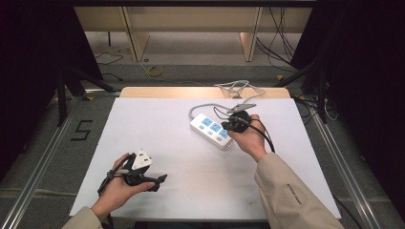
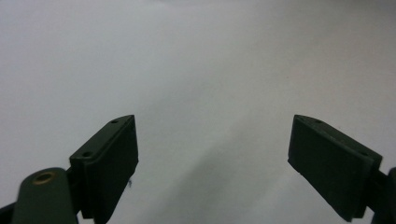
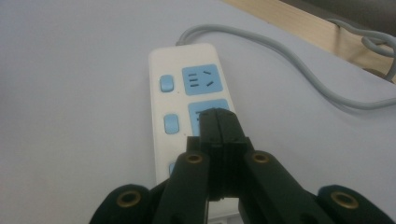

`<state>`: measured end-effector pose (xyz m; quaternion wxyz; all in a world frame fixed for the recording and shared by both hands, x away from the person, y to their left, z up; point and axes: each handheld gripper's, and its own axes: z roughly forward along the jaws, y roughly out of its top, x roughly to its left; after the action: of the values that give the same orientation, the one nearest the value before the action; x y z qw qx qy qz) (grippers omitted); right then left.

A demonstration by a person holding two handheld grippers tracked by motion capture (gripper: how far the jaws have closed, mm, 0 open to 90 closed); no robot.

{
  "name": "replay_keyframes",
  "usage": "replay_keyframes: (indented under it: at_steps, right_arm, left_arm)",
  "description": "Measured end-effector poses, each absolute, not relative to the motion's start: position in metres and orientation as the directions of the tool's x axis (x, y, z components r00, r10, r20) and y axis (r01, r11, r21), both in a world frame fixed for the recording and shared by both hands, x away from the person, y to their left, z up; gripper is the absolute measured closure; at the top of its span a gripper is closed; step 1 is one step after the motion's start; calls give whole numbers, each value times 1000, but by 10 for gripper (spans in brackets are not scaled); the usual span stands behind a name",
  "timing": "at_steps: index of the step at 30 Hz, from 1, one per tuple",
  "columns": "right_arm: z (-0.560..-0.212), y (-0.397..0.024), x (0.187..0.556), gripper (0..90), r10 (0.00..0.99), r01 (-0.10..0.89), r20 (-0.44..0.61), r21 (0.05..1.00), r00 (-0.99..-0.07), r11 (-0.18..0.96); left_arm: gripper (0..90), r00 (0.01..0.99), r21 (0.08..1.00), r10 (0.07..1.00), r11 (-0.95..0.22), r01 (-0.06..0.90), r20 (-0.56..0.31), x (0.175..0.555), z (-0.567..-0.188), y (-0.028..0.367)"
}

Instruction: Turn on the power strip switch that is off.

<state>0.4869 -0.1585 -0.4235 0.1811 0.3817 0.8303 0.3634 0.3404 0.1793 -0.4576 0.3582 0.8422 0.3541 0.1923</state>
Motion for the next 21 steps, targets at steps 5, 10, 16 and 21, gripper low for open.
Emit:
replay_keyframes:
  at_steps: [5, 10, 16, 21]
  right_arm:
    - [-423, -157, 489, 900, 765, 503, -24, 740, -643, 446]
    - [-422, -155, 490, 900, 766, 504, -25, 740, -642, 446]
    - [-423, -153, 494, 900, 766, 506, -24, 737, -643, 449]
    - [-423, -151, 496, 900, 766, 508, -24, 735, -642, 449]
  left_arm:
    - [157, 676, 739, 734, -493, 459, 70, 340, -458, 179]
    - [158, 674, 741, 735, -490, 459, 69, 340, -458, 179]
    - [157, 675, 741, 735, -490, 459, 69, 340, -458, 179]
    - [157, 676, 739, 734, -493, 459, 70, 340, -458, 179]
